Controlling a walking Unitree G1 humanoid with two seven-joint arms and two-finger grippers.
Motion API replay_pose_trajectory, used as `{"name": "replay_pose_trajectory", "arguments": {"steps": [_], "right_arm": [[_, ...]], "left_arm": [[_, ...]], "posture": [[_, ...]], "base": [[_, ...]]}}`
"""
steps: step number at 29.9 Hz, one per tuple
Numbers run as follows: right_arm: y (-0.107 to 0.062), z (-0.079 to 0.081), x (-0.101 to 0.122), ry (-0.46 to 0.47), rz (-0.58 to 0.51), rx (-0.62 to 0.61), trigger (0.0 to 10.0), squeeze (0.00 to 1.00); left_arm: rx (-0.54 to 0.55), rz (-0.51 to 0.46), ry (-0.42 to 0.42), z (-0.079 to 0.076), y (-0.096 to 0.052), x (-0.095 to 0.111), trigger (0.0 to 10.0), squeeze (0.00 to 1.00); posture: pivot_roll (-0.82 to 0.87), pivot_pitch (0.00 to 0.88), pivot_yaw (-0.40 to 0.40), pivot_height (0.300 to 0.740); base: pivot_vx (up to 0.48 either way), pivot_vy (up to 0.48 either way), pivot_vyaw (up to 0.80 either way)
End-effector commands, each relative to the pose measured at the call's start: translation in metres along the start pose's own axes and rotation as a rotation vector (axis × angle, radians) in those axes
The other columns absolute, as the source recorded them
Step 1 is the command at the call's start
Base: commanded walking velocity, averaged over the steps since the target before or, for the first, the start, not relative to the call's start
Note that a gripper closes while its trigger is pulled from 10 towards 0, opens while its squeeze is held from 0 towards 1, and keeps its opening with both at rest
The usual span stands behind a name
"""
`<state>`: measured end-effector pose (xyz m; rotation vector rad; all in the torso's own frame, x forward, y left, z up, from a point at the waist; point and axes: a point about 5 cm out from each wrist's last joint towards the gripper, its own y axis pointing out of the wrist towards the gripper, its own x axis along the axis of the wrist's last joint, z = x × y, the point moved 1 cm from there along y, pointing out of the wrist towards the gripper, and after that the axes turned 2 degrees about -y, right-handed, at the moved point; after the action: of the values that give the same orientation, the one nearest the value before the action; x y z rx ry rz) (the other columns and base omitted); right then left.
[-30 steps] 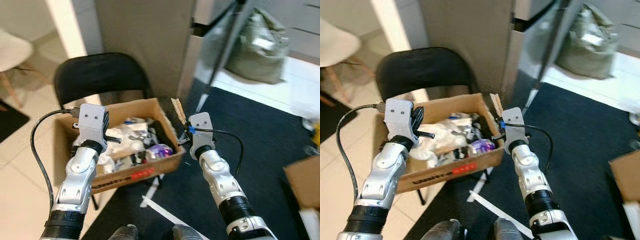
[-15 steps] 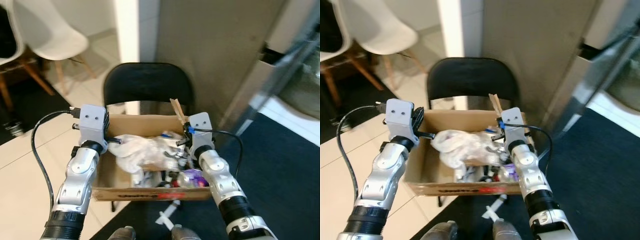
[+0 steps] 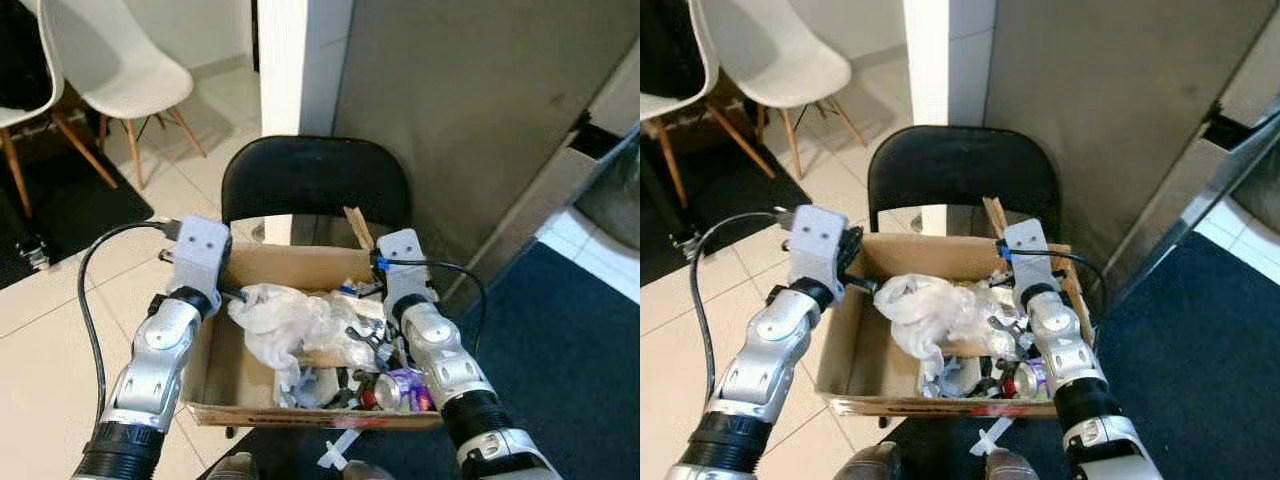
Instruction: Picking trash to rubbish bin
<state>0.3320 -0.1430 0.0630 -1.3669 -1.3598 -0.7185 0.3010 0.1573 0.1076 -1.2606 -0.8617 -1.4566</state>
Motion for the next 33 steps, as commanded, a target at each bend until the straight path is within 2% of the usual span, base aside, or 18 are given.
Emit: {"name": "replay_pose_trajectory", "arguments": {"steps": [1,5,7,16,17,18,19,21,22,27,30,31,33], "right_arm": [[-0.003,-0.002,-0.016,-0.059,0.083,0.008,10.0,0.00],[-0.007,-0.006,-0.035,-0.107,0.192,0.040,10.0,0.00],[-0.008,-0.007,-0.039,-0.118,0.220,0.045,10.0,0.00],[-0.010,-0.010,-0.049,-0.154,0.301,0.081,10.0,0.00],[-0.010,-0.009,-0.050,-0.156,0.306,0.091,10.0,0.12],[-0.011,-0.009,-0.051,-0.157,0.311,0.099,10.0,0.13],[-0.011,-0.007,-0.051,-0.149,0.314,0.119,10.0,0.47],[-0.011,-0.006,-0.052,-0.144,0.316,0.132,10.0,0.47],[-0.011,0.000,-0.050,-0.126,0.305,0.180,10.0,0.61],[-0.012,0.005,-0.049,-0.126,0.302,0.233,10.0,0.60],[-0.012,0.006,-0.049,-0.136,0.303,0.246,10.0,0.63],[-0.013,0.008,-0.050,-0.136,0.306,0.262,10.0,1.00],[-0.012,0.008,-0.050,-0.145,0.305,0.260,10.0,1.00]], "left_arm": [[-0.058,0.041,0.001,-0.004,-0.002,-0.008,10.0,0.00],[-0.221,0.102,-0.010,-0.008,-0.009,-0.016,10.0,0.00],[-0.265,0.120,-0.012,-0.010,-0.012,-0.018,10.0,0.00],[-0.302,0.129,-0.006,-0.013,-0.014,-0.020,10.0,0.00],[-0.303,0.127,-0.010,-0.013,-0.014,-0.019,10.0,0.00],[-0.305,0.125,-0.012,-0.013,-0.014,-0.019,10.0,0.00],[-0.310,0.123,-0.016,-0.014,-0.014,-0.019,10.0,0.00],[-0.314,0.122,-0.019,-0.014,-0.014,-0.018,10.0,0.00],[-0.325,0.112,-0.035,-0.015,-0.015,-0.017,10.0,0.00],[-0.336,0.106,-0.043,-0.016,-0.015,-0.015,10.0,0.00],[-0.338,0.106,-0.041,-0.016,-0.015,-0.015,10.0,0.00],[-0.325,0.098,-0.037,-0.015,-0.015,-0.014,10.0,0.00],[-0.318,0.093,-0.035,-0.015,-0.015,-0.014,10.0,0.00]], "posture": [[0.08,0.035,-0.031,0.740],[0.08,0.036,-0.032,0.740],[0.08,0.037,-0.032,0.740],[0.08,0.040,-0.037,0.740],[0.08,0.039,-0.037,0.740],[0.08,0.039,-0.037,0.740],[0.08,0.040,-0.037,0.740],[0.08,0.040,-0.037,0.740],[0.08,0.041,-0.037,0.740],[0.08,0.041,-0.037,0.740],[0.08,0.042,-0.037,0.740],[0.08,0.043,-0.038,0.740],[0.08,0.043,-0.038,0.740]], "base": [[0.000,0.000,0.00],[0.000,0.000,0.00],[0.000,0.000,0.00],[0.000,0.000,0.00],[0.000,0.000,0.00],[0.000,0.000,0.00],[0.000,0.000,0.00],[0.000,0.000,0.00],[0.000,0.000,0.00],[0.000,0.000,0.00],[0.000,0.000,0.00],[0.000,0.000,0.00],[0.000,0.000,0.00]]}}
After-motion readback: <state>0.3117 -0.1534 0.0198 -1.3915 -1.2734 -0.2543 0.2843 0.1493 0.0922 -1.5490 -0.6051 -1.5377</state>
